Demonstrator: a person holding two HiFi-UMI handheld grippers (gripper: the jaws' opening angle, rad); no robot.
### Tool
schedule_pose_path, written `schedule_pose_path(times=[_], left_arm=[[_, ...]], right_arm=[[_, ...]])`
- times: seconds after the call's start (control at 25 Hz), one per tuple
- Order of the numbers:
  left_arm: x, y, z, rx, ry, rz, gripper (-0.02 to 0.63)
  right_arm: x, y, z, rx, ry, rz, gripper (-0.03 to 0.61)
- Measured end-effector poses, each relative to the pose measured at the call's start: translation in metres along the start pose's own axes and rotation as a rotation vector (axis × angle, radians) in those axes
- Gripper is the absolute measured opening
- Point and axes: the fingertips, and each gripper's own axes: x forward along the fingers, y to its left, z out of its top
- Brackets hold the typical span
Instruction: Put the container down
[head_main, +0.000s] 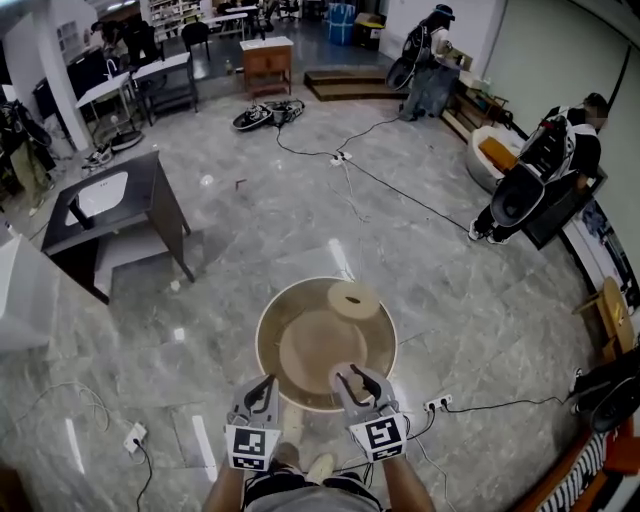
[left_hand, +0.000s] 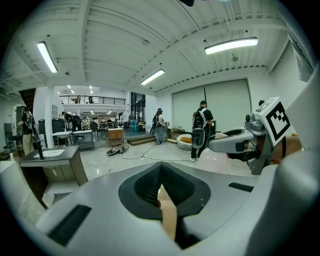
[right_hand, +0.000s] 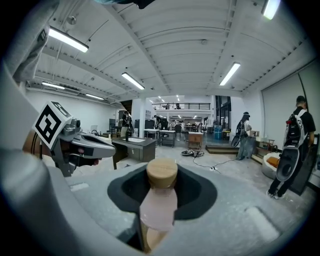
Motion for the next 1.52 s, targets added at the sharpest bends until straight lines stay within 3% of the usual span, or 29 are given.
schedule_pose_path(times=[0.24, 0.84, 1.52], left_arm=[[0.041, 0.031, -0.006, -0.009, 0.016, 0.015, 0.017], [0.14, 0.099, -0.051, -0.046, 0.064, -0.007, 0.017], [0.223, 0.14, -0.115, -0.056, 0.112, -0.051, 0.017]], right_arm=[[0.052, -0.013, 0.002, 0.008, 0.003, 0.022, 0.123], [0.178, -0.027, -0.036, 0.022, 0.066, 0.025, 0.123], [0.281, -0.034, -0.108, 0.032, 0.106, 0.032, 0.123]])
